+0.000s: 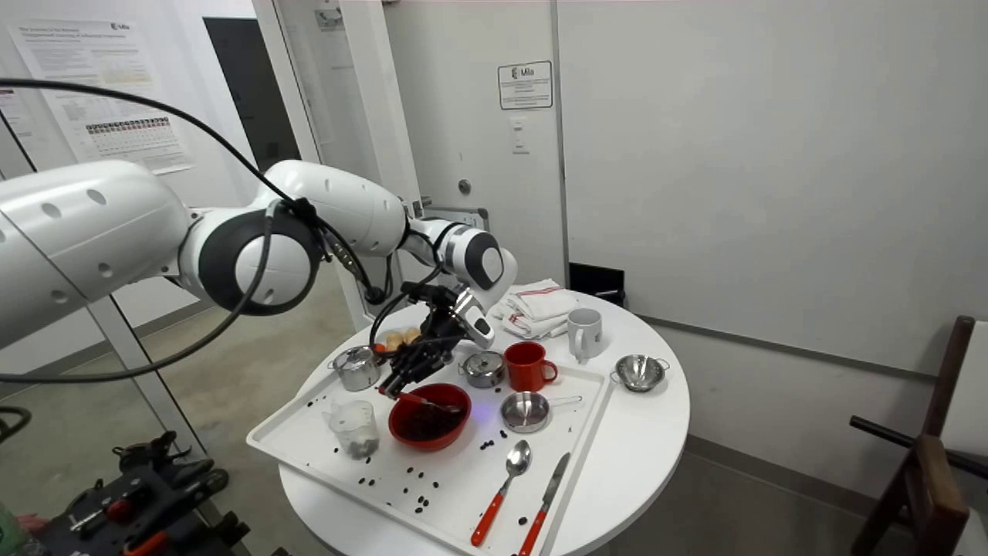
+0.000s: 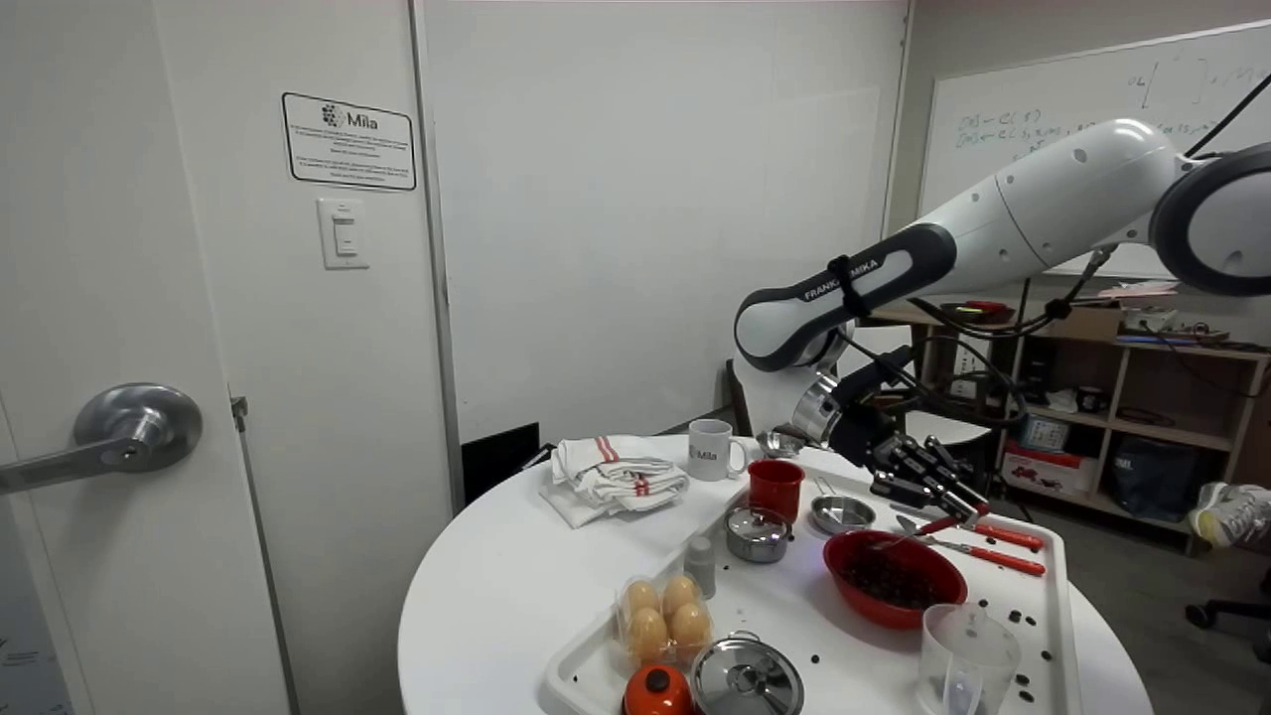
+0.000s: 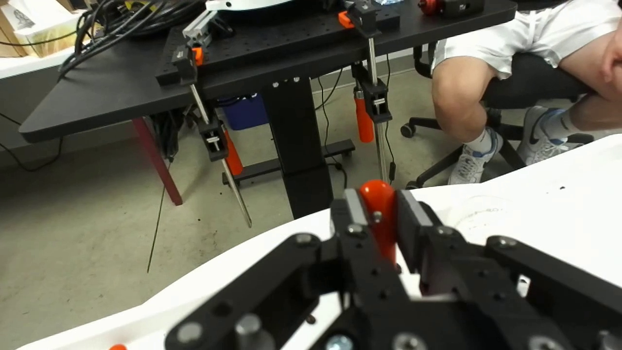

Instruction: Use the fork to mix the contents in the bowl

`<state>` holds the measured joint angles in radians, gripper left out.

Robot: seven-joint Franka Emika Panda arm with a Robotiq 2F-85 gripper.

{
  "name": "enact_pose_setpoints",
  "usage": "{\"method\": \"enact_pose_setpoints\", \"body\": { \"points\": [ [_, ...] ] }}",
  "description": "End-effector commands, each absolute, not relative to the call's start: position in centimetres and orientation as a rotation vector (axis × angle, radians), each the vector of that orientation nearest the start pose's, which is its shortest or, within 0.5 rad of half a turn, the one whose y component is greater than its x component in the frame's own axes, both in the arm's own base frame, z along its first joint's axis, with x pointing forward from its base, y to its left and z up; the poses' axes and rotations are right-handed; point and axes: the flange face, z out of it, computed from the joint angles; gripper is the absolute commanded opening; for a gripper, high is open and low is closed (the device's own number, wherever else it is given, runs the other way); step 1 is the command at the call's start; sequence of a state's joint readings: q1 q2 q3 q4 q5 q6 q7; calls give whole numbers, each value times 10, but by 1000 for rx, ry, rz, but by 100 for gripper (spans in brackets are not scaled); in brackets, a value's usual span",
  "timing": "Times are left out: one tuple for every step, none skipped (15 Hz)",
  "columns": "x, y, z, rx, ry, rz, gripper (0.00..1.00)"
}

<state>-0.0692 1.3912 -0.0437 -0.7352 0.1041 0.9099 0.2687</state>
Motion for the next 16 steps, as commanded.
{"method": "enact_pose_setpoints", "body": {
  "points": [
    [617, -43, 73, -2551, 402, 1871, 8],
    [613, -41, 75, -2541, 366, 1893, 8],
    [609, -37, 76, -2527, 315, 1923, 8],
    [601, -32, 74, -2499, 243, 1978, 8],
    [593, -28, 73, -2467, 174, 2032, 8],
    [584, -23, 71, -2434, 125, 2086, 8],
    [576, -20, 70, -2402, 72, 2138, 8],
    [570, -16, 70, -2386, 46, 2176, 8],
    [564, -15, 71, -2387, 40, 2194, 8],
    [560, -16, 75, -2392, 38, 2192, 8],
    [555, -17, 78, -2391, 36, 2192, 8],
    [551, -19, 83, -2397, 44, 2177, 8],
    [547, -21, 88, -2404, 54, 2166, 8],
    [545, -24, 94, -2425, 65, 2135, 8],
    [543, -27, 100, -2450, 81, 2098, 8],
    [545, -32, 108, -2496, 118, 2023, 8]
  ]
}}
